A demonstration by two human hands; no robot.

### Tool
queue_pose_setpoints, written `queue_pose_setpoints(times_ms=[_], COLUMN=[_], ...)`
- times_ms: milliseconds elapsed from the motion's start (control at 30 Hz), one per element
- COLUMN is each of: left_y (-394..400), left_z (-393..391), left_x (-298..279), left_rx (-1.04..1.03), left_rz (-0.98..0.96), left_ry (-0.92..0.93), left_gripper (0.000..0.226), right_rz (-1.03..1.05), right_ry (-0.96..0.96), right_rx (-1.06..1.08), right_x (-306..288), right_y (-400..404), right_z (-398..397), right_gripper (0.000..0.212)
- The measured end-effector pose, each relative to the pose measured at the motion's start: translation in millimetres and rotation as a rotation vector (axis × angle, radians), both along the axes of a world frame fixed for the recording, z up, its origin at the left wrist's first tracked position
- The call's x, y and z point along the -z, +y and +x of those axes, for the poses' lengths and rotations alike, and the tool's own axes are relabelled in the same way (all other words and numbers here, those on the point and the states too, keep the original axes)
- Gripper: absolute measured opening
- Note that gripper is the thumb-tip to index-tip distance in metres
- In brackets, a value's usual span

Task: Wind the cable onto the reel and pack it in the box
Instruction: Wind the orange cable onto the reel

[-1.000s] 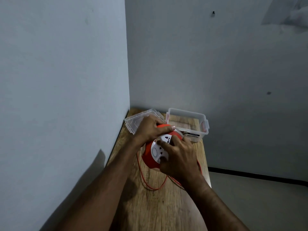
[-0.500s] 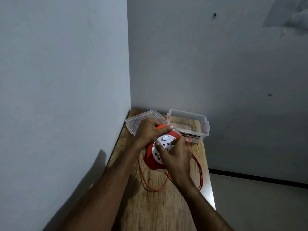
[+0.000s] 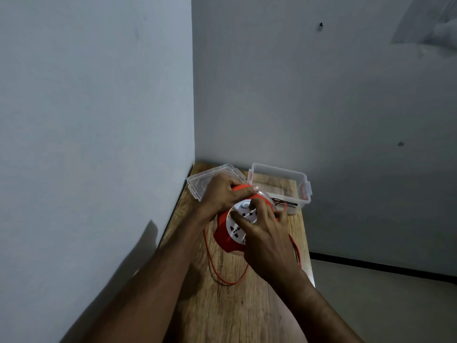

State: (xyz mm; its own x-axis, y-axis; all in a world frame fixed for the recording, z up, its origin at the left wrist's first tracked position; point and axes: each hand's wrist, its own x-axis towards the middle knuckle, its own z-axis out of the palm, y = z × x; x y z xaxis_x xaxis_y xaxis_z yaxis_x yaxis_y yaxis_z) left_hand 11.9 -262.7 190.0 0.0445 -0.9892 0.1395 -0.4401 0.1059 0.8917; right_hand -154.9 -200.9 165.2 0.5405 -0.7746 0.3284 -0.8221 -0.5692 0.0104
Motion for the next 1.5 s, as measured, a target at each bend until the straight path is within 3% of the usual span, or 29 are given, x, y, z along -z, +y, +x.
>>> queue_pose_setpoints(times_ms=[267,400,600,767,833,967,1000,1167,1300,1500], left_y=[-1,-2,-6,-4,-3,-1,-1,-2,-2,-1], left_z=[-2,-2,-7,-7,-4,2,2,1,-3,-4], left_x=[1,3,11,16,16,9,7,9,10,6], left_rx=[-0.051,-0.080,-0.105,-0.075,-0.072,-0.125,-0.133,-0.128,-0.125,-0.122], left_rz=[-0.019,-0.020,-0.065,-0.043,-0.001,0.026,0.021,0.005,0.001,0.007], left_ry=[-0.076,-0.071,-0.103,-0.131,-0.075,0.012,-0.005,0.007,-0.030,-0.045], left_gripper=[0.039,0.042,0.048,0.057,0.050,0.045,0.044,0.045,0.042,0.044], right_rz=[-0.121,0.003,0.307,0.505,0.458,-0.079,-0.123,0.018,0.032,-0.028], right_ry=[-0.158,-0.361,-0.888,-1.150,-1.094,-0.656,-0.557,-0.115,-0.081,-0.206], right_rx=[-0.044,0.072,0.342,0.531,0.451,0.120,0.051,0.093,0.100,0.005], right_x=[-1,0,9,13,8,-7,-7,2,2,-3], right_y=[-15,-15,-10,-14,-7,8,9,7,0,-10], right_z=[1,9,24,31,28,13,11,11,9,6], right_gripper=[0.068,0.061,0.063,0.040,0.031,0.017,0.020,0.081,0.085,0.074])
